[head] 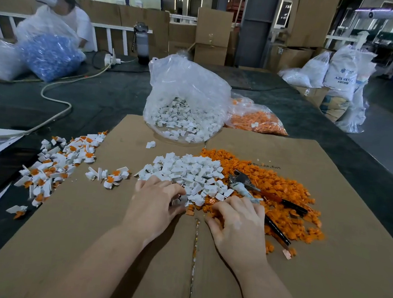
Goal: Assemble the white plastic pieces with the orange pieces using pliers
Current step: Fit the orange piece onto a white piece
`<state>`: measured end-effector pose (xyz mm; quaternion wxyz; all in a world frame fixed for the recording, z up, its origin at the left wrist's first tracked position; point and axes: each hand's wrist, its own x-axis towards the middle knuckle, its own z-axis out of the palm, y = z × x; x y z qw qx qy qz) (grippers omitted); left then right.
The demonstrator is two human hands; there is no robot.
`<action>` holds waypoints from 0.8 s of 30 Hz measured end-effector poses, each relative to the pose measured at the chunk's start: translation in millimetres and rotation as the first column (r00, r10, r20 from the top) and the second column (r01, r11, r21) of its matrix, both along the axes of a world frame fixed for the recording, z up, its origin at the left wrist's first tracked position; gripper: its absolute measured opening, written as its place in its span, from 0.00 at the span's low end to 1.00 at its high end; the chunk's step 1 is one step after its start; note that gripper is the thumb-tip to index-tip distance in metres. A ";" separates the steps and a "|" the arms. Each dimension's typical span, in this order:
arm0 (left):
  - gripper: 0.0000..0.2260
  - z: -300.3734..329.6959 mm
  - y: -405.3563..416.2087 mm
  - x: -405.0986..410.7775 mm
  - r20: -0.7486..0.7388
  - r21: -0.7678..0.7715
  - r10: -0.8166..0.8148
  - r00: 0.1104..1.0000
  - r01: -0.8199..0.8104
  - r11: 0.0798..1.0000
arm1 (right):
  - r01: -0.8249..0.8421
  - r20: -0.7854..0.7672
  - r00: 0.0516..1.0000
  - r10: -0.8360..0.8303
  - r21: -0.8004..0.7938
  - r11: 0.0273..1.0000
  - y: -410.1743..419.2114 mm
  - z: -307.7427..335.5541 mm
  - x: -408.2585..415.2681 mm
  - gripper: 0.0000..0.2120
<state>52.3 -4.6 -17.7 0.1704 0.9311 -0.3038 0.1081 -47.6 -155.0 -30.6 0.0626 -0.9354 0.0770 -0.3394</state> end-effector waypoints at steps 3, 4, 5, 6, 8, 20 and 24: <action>0.16 0.7 -0.9 -2.0 0.000 0.025 -0.007 1.000 0.007 1.000 | 0.020 -0.008 1.000 -0.020 -0.022 1.000 0.9 -0.1 2.1 0.12; 0.16 1.7 -1.1 -2.4 -0.009 0.014 -0.011 1.000 0.011 1.000 | 0.027 -0.011 1.000 -0.028 -0.024 0.999 0.8 -0.6 2.7 0.12; 0.16 2.7 -1.6 -2.7 -0.022 0.002 -0.019 1.000 0.019 1.000 | 0.033 -0.013 0.999 -0.033 -0.019 0.999 0.5 -1.2 3.0 0.13; 0.16 3.6 -2.0 -2.8 -0.038 -0.009 -0.035 0.999 0.035 0.999 | 0.035 -0.015 0.999 -0.036 -0.011 0.999 0.1 -1.6 3.1 0.14; 0.16 4.6 -3.7 -2.5 -0.087 -0.036 -0.081 0.993 0.078 0.996 | 0.031 -0.018 0.999 -0.031 0.000 1.000 -0.1 -1.6 2.4 0.14; 0.08 14.1 -11.7 -13.1 -0.259 -0.369 -0.144 0.955 0.040 0.929 | -0.044 0.068 0.997 0.039 0.078 0.996 -2.2 -1.3 1.7 0.08; 0.02 9.1 -26.2 -23.6 -0.308 -0.459 -0.195 0.931 0.034 0.888 | -0.050 0.130 0.991 0.021 0.219 0.974 -3.6 1.8 0.2 0.04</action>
